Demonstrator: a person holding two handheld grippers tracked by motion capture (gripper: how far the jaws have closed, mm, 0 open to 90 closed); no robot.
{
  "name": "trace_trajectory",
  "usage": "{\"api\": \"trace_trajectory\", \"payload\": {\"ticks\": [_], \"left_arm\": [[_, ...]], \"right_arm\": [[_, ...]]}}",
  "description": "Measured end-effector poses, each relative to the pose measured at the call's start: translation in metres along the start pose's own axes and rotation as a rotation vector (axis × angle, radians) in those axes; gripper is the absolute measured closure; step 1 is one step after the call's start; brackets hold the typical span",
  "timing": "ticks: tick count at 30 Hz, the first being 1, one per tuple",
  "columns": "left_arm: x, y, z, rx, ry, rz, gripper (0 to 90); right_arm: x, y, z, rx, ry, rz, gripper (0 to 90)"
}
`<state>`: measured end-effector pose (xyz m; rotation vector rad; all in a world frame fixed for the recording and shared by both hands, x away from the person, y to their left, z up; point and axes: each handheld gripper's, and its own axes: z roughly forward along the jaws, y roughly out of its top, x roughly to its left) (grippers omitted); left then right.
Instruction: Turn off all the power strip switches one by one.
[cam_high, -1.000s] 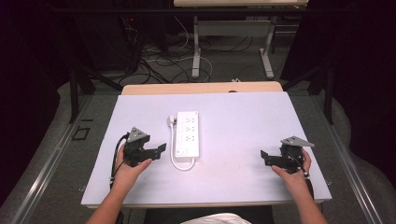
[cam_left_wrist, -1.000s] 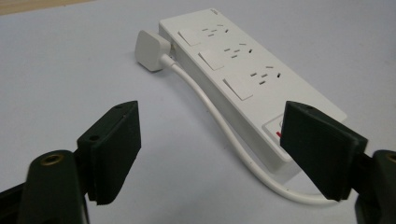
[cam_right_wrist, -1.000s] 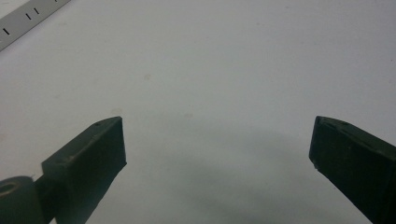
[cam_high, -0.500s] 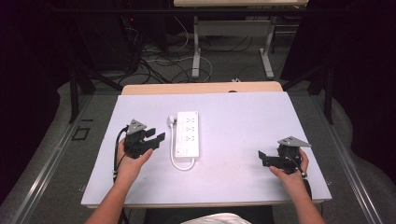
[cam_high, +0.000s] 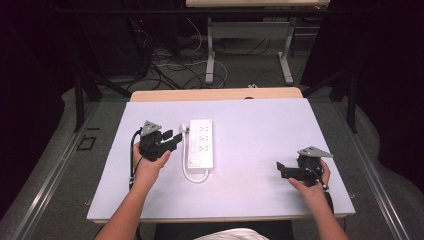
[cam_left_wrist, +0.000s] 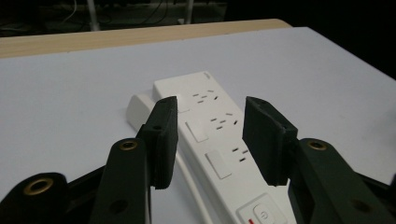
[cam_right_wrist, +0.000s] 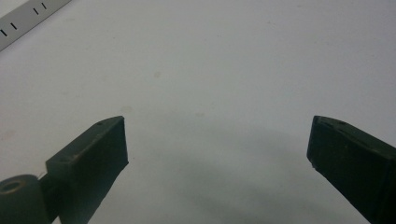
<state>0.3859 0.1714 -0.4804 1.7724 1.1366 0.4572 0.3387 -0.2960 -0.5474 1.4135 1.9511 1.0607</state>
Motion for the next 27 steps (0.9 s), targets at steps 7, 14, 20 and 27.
{"api": "trace_trajectory", "payload": {"ticks": [7,14,20,27], "left_arm": [[-0.002,-0.002,0.006,0.019,0.011,0.0,63.2],[-0.005,-0.011,0.011,0.075,0.008,0.022,73.4],[-0.008,-0.02,0.016,0.108,0.007,0.025,80.9],[-0.009,-0.026,0.015,0.149,-0.002,0.028,86.4]], "right_arm": [[0.0,-0.001,0.002,-0.002,-0.004,0.006,4.9],[0.0,0.0,0.002,0.009,0.006,0.005,5.0],[0.0,0.0,0.002,0.009,0.01,0.001,5.4],[-0.002,0.0,0.001,0.003,0.011,0.004,5.4]]}}
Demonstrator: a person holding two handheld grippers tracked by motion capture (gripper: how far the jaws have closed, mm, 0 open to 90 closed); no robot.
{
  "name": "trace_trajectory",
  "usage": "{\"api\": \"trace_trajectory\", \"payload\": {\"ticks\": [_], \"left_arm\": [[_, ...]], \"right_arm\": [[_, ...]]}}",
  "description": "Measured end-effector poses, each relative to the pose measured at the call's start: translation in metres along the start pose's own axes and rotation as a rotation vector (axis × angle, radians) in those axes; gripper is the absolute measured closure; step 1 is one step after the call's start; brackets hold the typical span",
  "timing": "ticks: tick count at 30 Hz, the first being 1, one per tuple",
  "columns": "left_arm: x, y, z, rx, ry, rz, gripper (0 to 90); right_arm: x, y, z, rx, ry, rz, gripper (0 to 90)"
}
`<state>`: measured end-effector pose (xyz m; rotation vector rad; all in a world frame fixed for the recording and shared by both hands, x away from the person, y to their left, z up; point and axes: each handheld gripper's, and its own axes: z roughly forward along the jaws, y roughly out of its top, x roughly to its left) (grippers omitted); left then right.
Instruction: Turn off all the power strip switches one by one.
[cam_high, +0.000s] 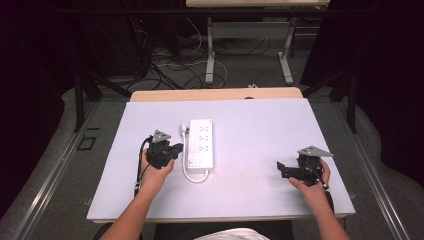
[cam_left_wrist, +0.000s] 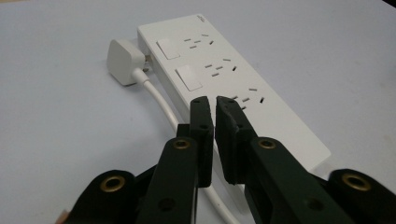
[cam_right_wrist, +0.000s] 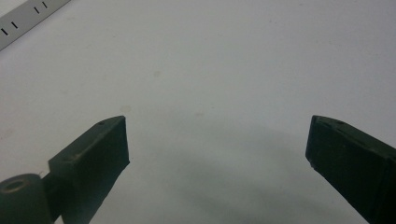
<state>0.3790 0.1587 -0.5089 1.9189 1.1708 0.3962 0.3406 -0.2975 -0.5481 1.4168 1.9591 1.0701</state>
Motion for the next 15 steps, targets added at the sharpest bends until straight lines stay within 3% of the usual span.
{"api": "trace_trajectory", "payload": {"ticks": [10,15], "left_arm": [[-0.005,-0.0033,0.0063,0.037,0.013,0.07,89.6],[-0.0096,-0.004,0.0096,0.062,0.017,0.084,89.7]], "right_arm": [[-0.0017,-0.001,0.0019,0.009,0.004,-0.001,6.2],[-0.0007,-0.0011,0.0024,0.013,0.003,0.003,6.6]]}}
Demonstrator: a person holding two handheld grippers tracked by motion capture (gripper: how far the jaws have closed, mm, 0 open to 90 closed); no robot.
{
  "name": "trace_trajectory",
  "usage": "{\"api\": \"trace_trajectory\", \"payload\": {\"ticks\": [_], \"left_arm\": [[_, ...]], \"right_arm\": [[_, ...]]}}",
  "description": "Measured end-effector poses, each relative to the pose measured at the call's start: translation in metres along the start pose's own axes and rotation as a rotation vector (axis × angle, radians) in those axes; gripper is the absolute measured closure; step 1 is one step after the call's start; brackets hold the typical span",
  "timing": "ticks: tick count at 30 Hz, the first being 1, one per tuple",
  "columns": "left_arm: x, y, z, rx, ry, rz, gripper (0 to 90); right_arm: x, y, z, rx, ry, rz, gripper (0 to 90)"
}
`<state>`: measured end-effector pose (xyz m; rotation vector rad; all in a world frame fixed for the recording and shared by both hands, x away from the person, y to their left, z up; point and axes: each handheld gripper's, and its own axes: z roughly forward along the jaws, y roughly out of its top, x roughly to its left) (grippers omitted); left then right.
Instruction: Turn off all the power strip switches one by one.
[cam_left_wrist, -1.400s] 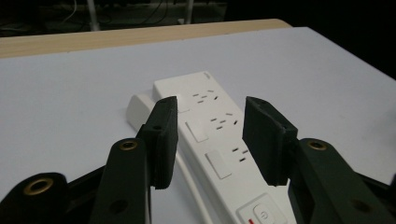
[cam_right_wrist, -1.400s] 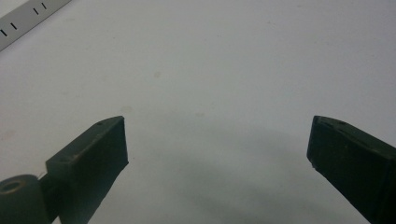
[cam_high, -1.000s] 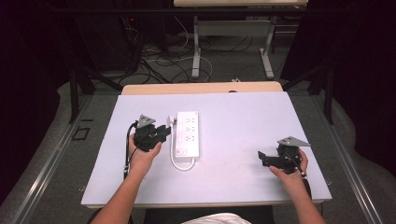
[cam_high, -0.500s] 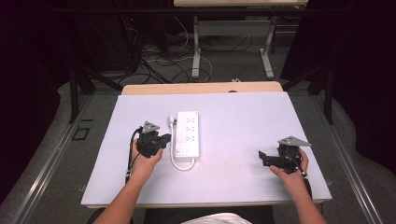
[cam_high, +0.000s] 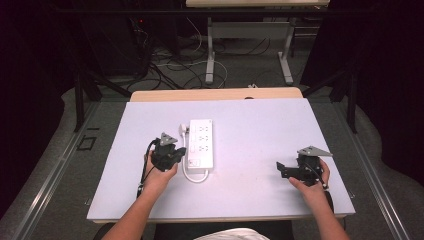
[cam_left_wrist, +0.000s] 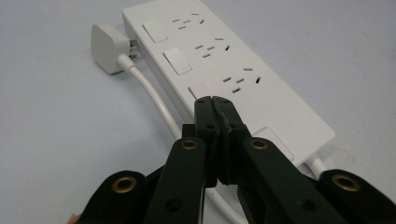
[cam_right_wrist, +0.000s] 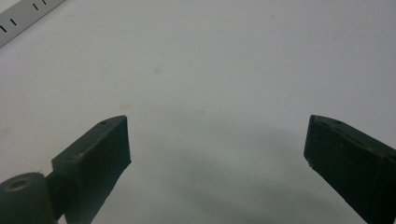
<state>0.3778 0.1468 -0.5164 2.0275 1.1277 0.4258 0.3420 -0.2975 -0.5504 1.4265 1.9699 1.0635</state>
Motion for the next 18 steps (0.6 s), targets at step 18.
{"api": "trace_trajectory", "payload": {"ticks": [18], "left_arm": [[-0.009,-0.003,0.014,0.086,0.01,0.041,89.8]], "right_arm": [[0.0,0.0,0.0,0.004,0.004,0.006,7.0]]}}
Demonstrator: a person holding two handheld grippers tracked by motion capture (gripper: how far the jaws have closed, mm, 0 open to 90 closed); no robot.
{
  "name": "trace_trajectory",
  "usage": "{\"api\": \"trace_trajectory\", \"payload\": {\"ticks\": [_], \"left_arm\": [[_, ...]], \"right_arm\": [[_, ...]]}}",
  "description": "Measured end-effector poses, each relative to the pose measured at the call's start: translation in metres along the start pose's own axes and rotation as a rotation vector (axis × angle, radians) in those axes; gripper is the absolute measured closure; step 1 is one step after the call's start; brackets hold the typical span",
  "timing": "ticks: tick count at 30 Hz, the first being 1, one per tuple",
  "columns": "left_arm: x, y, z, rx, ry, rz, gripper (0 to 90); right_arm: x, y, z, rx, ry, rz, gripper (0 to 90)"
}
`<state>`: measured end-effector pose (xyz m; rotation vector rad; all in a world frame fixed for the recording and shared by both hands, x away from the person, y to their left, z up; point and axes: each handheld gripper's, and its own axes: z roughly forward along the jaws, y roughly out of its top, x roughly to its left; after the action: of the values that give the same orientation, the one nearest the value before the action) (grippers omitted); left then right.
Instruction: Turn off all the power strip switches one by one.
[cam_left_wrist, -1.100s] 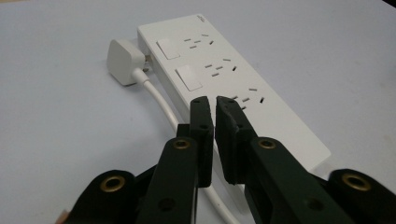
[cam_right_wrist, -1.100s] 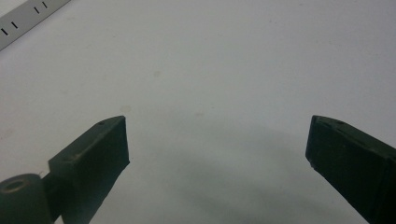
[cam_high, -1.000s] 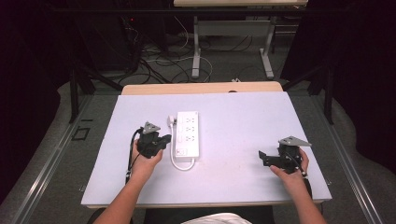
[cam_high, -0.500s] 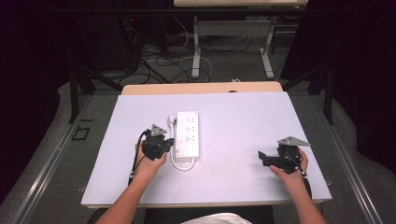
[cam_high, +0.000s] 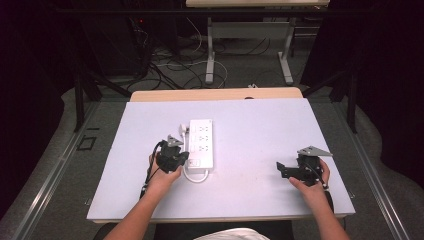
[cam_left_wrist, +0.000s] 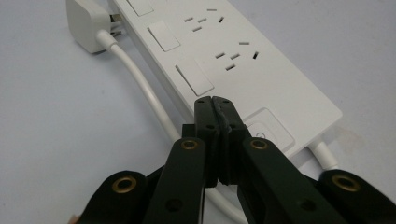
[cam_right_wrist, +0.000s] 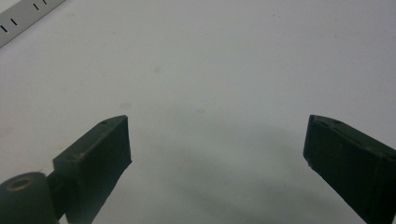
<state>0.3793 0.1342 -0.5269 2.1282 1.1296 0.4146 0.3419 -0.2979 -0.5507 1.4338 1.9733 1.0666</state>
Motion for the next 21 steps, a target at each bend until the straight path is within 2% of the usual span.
{"api": "trace_trajectory", "payload": {"ticks": [11,12,18,21], "left_arm": [[-0.01,0.003,0.009,0.027,-0.016,0.023,89.7],[-0.012,0.003,0.01,0.015,-0.019,0.024,89.7],[-0.017,0.004,0.01,0.024,-0.035,0.045,89.8],[-0.021,0.004,0.009,0.034,-0.046,0.041,89.8]], "right_arm": [[0.0,0.0,0.002,-0.008,-0.001,-0.001,7.0],[0.0,0.0,0.001,-0.002,0.005,-0.001,7.0],[0.0,0.0,0.001,-0.001,0.008,-0.002,7.0],[0.0,0.0,0.001,0.0,0.006,0.005,7.0]]}}
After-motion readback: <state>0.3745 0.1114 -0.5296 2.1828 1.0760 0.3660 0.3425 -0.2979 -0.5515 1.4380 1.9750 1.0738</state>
